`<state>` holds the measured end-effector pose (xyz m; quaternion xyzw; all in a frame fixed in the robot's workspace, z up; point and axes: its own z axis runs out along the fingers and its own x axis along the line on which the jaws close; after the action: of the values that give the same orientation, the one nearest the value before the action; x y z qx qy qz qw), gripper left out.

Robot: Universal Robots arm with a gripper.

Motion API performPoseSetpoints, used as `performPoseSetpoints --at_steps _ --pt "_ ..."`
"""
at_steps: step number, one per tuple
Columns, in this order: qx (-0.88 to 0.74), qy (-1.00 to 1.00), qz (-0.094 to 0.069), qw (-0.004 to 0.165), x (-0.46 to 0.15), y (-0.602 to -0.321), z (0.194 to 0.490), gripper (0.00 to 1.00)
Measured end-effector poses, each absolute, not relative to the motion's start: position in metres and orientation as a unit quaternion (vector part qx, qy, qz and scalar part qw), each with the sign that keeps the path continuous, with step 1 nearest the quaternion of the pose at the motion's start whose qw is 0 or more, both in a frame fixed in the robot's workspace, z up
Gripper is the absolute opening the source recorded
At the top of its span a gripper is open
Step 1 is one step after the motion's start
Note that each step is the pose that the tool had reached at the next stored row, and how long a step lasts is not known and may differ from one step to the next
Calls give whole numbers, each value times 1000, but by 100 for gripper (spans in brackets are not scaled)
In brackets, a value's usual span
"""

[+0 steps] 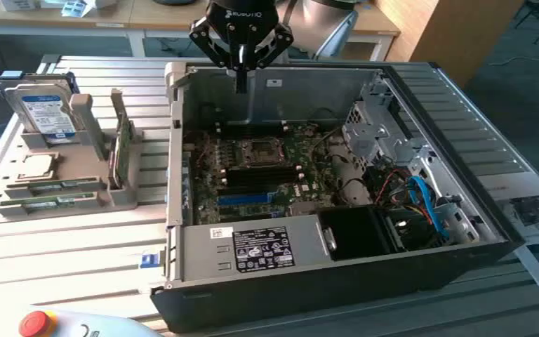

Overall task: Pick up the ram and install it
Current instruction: 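Reach for the ram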

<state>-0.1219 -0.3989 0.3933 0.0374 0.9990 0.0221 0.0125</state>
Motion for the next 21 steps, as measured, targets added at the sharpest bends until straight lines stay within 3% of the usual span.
performPoseSetpoints --at_steps 21 --pt "37 999 22 12 -150 -394 393 11"
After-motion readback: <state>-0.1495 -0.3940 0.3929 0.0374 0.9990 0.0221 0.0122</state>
